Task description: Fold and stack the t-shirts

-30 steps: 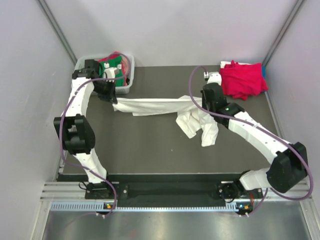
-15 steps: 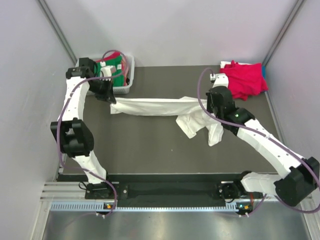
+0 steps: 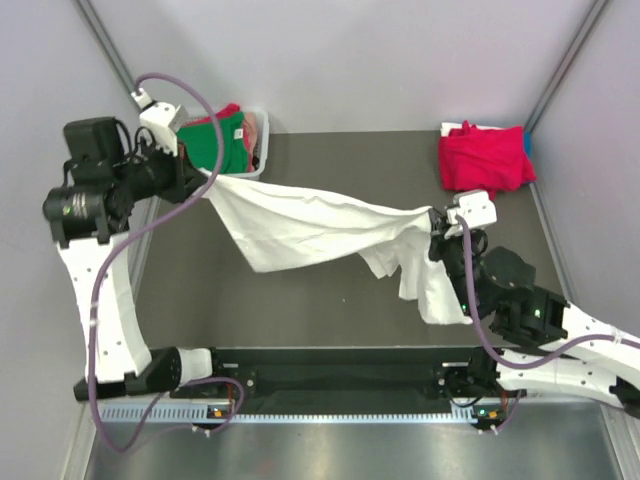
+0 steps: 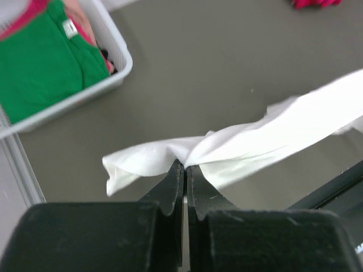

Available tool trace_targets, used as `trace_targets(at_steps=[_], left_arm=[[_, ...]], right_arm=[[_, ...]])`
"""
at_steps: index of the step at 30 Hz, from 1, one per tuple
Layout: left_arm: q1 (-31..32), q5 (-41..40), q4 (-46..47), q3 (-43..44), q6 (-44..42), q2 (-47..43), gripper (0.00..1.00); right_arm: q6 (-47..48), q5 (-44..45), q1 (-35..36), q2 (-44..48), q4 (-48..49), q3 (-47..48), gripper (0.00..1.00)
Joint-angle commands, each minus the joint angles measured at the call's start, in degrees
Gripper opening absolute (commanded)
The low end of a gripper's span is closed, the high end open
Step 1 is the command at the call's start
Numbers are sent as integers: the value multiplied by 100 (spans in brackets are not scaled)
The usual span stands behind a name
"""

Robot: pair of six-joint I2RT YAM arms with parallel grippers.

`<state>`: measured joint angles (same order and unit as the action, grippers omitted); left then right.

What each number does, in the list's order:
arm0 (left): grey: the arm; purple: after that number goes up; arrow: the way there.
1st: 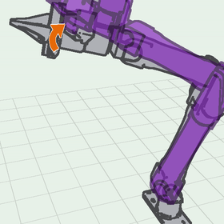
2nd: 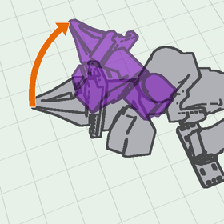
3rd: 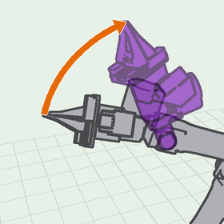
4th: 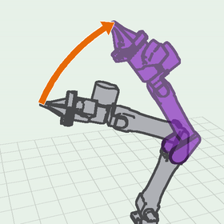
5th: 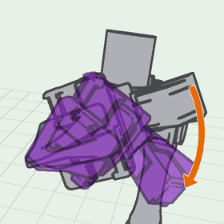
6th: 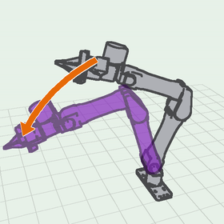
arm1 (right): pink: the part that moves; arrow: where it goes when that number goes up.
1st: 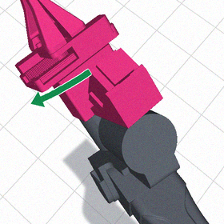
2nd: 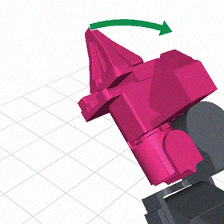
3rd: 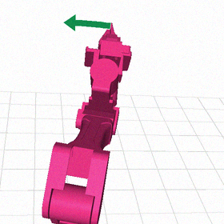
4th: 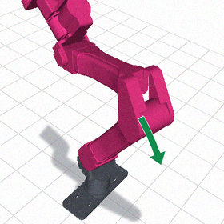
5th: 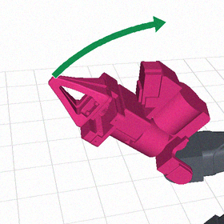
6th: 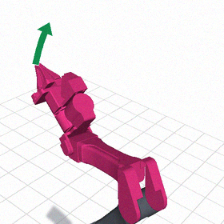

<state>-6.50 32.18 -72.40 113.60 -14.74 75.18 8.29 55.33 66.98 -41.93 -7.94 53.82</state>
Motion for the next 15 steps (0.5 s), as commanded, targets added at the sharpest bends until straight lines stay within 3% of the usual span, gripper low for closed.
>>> trace_targets(at_steps=[1, 3, 7, 10, 13, 14, 15], left_arm=[[-27, 341, 103, 154, 270, -406, 0], [-35, 376, 121, 171, 314, -512, 0], [-27, 298, 191, -39, 314, -557, 0], [-27, 131, 567, -864, 270, -592, 0], [-27, -45, 718, -1585, 235, -374, 0], [-35, -80, 753, -1691, 200, -294, 0], [-35, -107, 789, -1857, 156, -223, 0]], right_arm=[[2496, 1767, 1298, 106, 2240, -29, 0], [3716, 1981, 1763, 2, 3485, -13, 0], [4407, 1798, 1836, -359, 4185, 50, 0], [5252, 1613, 1627, -728, 5547, -275, 0], [4255, 1421, 740, -957, 4640, -145, 0], [2954, 1254, 450, -948, 3234, 82, 0], [2202, 678, -179, -931, 2420, 215, 0]])
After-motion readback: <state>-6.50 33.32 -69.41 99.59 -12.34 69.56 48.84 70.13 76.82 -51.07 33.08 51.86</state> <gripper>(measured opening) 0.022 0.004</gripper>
